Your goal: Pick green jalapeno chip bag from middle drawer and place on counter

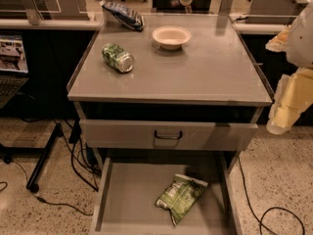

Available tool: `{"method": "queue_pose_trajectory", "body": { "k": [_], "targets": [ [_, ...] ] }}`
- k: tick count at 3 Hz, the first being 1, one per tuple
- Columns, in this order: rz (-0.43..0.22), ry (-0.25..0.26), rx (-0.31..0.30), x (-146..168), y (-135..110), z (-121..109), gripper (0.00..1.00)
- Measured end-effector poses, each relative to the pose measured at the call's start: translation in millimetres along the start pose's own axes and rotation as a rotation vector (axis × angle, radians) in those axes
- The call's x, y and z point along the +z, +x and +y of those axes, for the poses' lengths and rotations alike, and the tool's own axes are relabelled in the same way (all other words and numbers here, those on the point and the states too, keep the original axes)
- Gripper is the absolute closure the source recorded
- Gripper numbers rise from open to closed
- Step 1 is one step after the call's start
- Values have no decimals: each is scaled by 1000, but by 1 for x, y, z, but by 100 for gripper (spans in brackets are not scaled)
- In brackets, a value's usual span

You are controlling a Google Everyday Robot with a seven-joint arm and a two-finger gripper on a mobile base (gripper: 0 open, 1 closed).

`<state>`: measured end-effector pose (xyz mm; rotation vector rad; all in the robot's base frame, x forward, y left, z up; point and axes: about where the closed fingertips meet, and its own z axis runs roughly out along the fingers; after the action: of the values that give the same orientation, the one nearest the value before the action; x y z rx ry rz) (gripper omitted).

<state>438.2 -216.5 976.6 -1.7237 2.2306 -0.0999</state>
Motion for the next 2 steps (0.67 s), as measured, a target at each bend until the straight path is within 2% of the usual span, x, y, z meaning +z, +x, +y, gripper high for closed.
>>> {"method": "queue_pose_trajectory", "body": {
  "k": [2],
  "targets": [
    [-16,13,11,-1,0,0,0]
  ]
}}
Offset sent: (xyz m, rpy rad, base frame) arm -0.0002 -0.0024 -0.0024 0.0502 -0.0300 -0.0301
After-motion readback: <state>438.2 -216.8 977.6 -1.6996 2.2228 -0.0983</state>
